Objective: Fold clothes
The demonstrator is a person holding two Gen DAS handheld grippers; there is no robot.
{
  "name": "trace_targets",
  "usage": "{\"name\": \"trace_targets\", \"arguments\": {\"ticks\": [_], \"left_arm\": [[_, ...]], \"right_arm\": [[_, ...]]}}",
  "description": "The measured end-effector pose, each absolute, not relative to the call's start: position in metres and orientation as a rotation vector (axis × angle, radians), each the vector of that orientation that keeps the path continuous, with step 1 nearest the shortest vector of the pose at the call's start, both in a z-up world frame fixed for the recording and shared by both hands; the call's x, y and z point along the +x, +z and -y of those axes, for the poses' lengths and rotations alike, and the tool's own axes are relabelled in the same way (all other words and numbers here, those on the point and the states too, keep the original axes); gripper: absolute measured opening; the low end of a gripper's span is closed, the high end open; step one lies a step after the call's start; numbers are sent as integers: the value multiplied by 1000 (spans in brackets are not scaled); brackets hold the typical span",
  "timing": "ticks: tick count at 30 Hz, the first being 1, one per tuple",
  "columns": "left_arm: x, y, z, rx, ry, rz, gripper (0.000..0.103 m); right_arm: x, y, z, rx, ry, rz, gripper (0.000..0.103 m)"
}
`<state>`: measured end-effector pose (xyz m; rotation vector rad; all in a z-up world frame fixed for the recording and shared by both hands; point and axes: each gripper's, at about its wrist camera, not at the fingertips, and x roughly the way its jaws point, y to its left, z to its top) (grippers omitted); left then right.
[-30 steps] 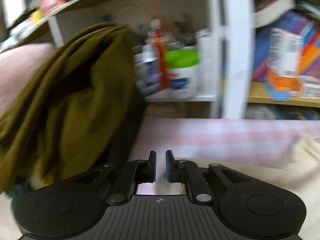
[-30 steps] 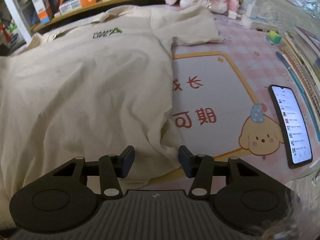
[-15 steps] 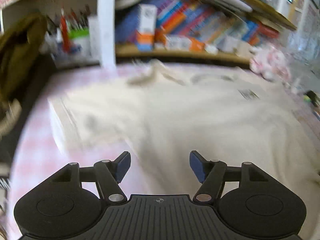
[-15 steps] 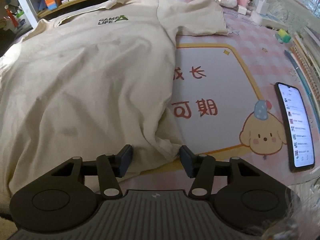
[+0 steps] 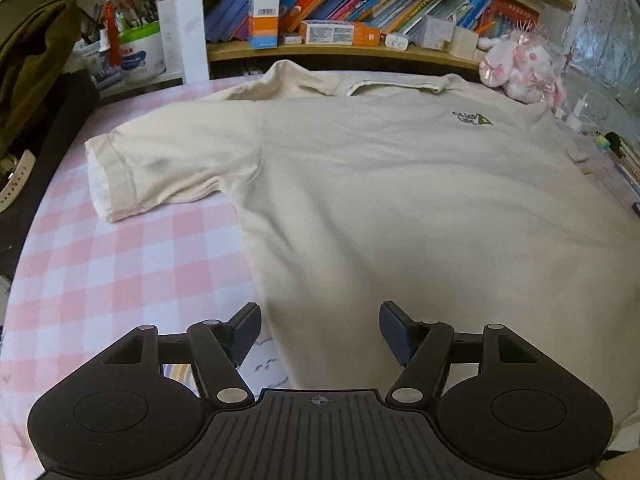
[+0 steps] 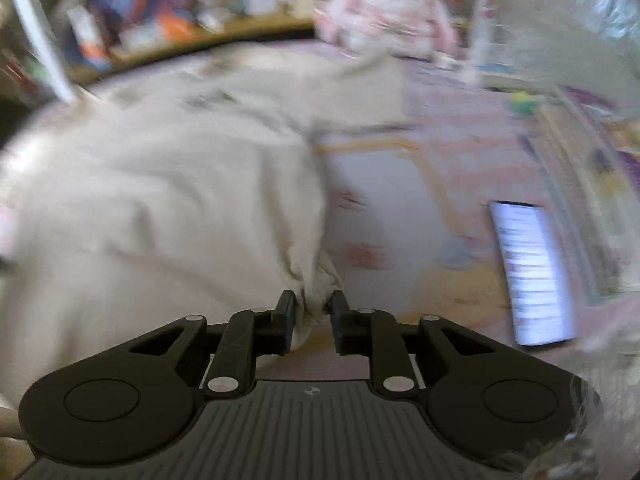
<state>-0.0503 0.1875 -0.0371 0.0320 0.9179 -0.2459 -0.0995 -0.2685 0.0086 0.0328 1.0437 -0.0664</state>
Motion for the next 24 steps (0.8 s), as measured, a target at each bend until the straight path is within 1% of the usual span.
{"name": "trace_targets", "arguments": {"ticks": [1, 3, 7, 9, 11, 12, 15, 17, 19, 20, 21, 23, 24], "left_arm": [[-52, -38, -188, 31, -244, -924, 69], [-55, -40, -189, 26, -245, -943, 71], [-60, -46, -190, 7, -248, -981, 72], [-62, -48, -190, 2, -249, -980, 74], [-61, -48, -188, 6, -253, -982, 74], [-61, -48, -187, 8, -257, -983, 74], [-58, -48, -186, 18, -266, -986, 74], [-57, -48, -186, 22, -270, -984, 74], [-56, -48, -185, 27, -274, -982, 74], [-56, -48, -185, 30, -275, -982, 74], [-55, -48, -185, 32, -278, -981, 74], [-55, -49, -184, 34, -279, -978, 74], [-55, -49, -184, 33, -279, -976, 74]], "right_arm": [[-101, 8, 274, 67, -57, -1039, 25], [-104, 6, 283, 131, -42, -1021, 40], [-103, -8, 293, 136, -66, -1049, 40], [-103, -18, 297, 149, -60, -1070, 40], [-105, -25, 299, 174, -38, -1076, 40], [-106, -28, 300, 184, -26, -1078, 38], [-108, -27, 291, 156, 13, -1075, 37], [-106, -22, 285, 85, -1, -1059, 40], [-105, -18, 281, 20, 8, -1030, 47], [-104, -16, 279, -4, 34, -1021, 48], [-103, -16, 277, -23, 61, -1025, 48], [-99, -19, 271, -79, 115, -1061, 43], [-97, -23, 267, -112, 135, -1096, 29]]}}
